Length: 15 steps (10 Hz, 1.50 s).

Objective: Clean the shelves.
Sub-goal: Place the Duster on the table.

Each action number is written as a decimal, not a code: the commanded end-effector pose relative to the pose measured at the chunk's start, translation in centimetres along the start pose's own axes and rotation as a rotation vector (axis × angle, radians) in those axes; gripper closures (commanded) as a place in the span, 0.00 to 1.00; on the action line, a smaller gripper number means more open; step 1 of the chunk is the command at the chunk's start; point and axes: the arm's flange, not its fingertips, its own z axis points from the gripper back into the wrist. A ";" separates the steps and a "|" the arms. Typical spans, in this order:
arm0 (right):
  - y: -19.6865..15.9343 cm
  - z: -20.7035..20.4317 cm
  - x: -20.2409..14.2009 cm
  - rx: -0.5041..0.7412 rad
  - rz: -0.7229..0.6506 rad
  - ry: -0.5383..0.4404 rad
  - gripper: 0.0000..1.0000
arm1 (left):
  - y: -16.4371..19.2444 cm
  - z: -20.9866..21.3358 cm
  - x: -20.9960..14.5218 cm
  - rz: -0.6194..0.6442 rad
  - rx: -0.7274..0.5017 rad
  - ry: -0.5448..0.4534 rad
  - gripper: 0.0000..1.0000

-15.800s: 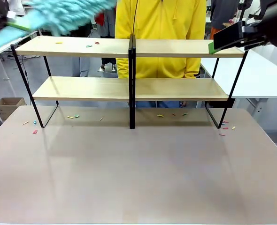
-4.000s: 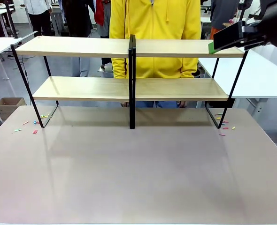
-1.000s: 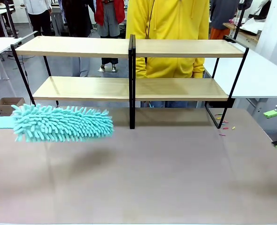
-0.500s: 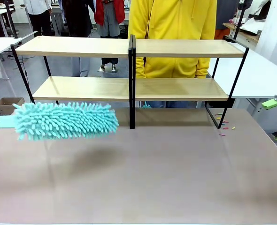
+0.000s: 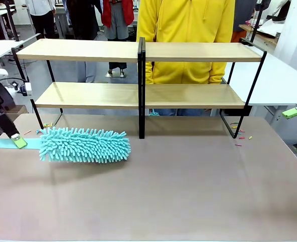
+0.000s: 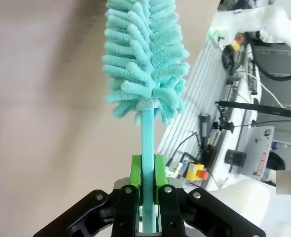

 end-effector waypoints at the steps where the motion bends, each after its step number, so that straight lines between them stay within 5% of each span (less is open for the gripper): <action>1: 0.4 -0.1 0.0 0.025 0.007 -0.001 0.00 | -0.5 -0.3 -0.3 0.002 0.042 0.056 0.42; 2: 0.4 -0.1 0.0 0.025 0.007 -0.001 0.00 | -0.7 -0.3 -0.3 -0.013 0.045 0.063 0.30; 3: 0.4 -0.1 0.0 0.025 0.007 -0.001 0.00 | -0.9 0.4 -0.5 -0.023 0.085 0.018 0.00; 6: 0.4 -0.1 0.0 0.025 0.007 -0.001 0.00 | -3.0 5.5 -2.8 -0.054 0.297 -0.580 0.06; 7: 0.0 -0.1 0.0 -0.002 0.000 0.002 0.00 | -3.4 6.4 -3.4 -0.050 0.288 -0.682 0.00; 10: 3.4 0.9 -1.5 0.228 0.042 -0.087 0.00 | -3.8 6.5 -3.8 0.059 -0.135 -0.887 0.00; 12: 4.2 0.9 -1.6 0.456 0.018 -0.015 0.00 | -2.1 6.3 -2.9 0.214 -0.343 -0.978 0.00; 13: 4.1 0.6 -1.2 0.526 0.002 0.018 0.00 | -1.5 6.4 -2.7 0.283 -0.394 -0.974 0.00; 14: 4.4 1.7 -1.2 0.329 0.044 -0.056 0.00 | -3.2 6.0 -3.4 0.119 -0.245 -0.925 0.00; 15: 4.4 1.7 -1.2 0.329 0.044 -0.056 0.00 | -3.2 6.0 -3.4 0.119 -0.245 -0.925 0.00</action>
